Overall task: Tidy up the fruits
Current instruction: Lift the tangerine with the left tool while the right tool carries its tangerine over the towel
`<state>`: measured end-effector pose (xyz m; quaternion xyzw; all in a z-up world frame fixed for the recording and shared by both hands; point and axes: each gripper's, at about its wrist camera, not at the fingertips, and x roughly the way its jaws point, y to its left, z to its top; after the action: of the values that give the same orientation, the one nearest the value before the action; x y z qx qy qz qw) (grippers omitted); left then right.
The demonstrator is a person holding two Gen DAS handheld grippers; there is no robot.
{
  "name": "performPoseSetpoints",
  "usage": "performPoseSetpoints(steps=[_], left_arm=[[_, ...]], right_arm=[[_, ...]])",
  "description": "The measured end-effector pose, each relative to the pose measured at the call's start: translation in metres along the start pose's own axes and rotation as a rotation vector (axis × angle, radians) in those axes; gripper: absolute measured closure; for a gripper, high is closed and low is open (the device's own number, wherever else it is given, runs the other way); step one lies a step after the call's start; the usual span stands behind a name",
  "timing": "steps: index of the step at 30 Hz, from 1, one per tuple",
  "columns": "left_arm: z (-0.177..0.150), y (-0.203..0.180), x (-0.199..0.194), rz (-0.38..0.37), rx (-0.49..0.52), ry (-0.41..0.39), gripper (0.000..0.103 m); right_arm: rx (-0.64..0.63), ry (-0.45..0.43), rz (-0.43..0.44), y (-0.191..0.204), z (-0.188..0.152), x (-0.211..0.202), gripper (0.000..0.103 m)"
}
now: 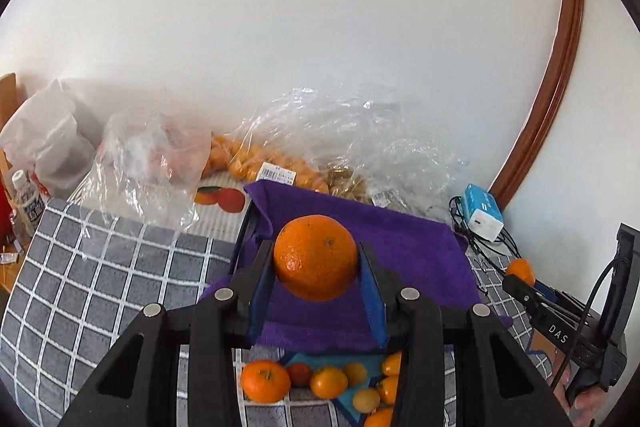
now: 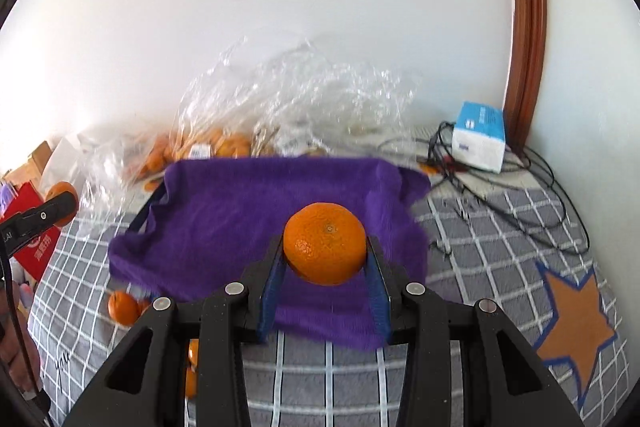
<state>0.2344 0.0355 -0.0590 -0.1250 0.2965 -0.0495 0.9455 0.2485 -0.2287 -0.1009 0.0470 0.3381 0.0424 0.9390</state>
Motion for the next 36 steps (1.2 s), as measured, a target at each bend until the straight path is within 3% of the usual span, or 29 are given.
performPoseSetpoints(steps=[10, 19, 25, 30, 36], left_arm=[[0.027, -0.010, 0.067, -0.002, 0.014, 0.016, 0.065], [0.004, -0.001, 0.111, 0.042, 0.054, 0.073, 0.065], [-0.014, 0.001, 0.131, 0.051, 0.058, 0.123, 0.065], [-0.015, 0.002, 0.129, 0.040, 0.055, 0.114, 0.065], [-0.017, 0.000, 0.134, 0.055, 0.059, 0.156, 0.065]], right_arm=[[0.025, -0.012, 0.015, 0.001, 0.043, 0.053, 0.064], [0.071, 0.069, 0.000, -0.014, 0.017, 0.102, 0.064], [0.065, 0.094, -0.003, -0.016, 0.005, 0.111, 0.064], [0.050, 0.111, -0.007, -0.015, -0.003, 0.121, 0.064], [0.029, 0.132, -0.034, -0.014, -0.008, 0.129, 0.064]])
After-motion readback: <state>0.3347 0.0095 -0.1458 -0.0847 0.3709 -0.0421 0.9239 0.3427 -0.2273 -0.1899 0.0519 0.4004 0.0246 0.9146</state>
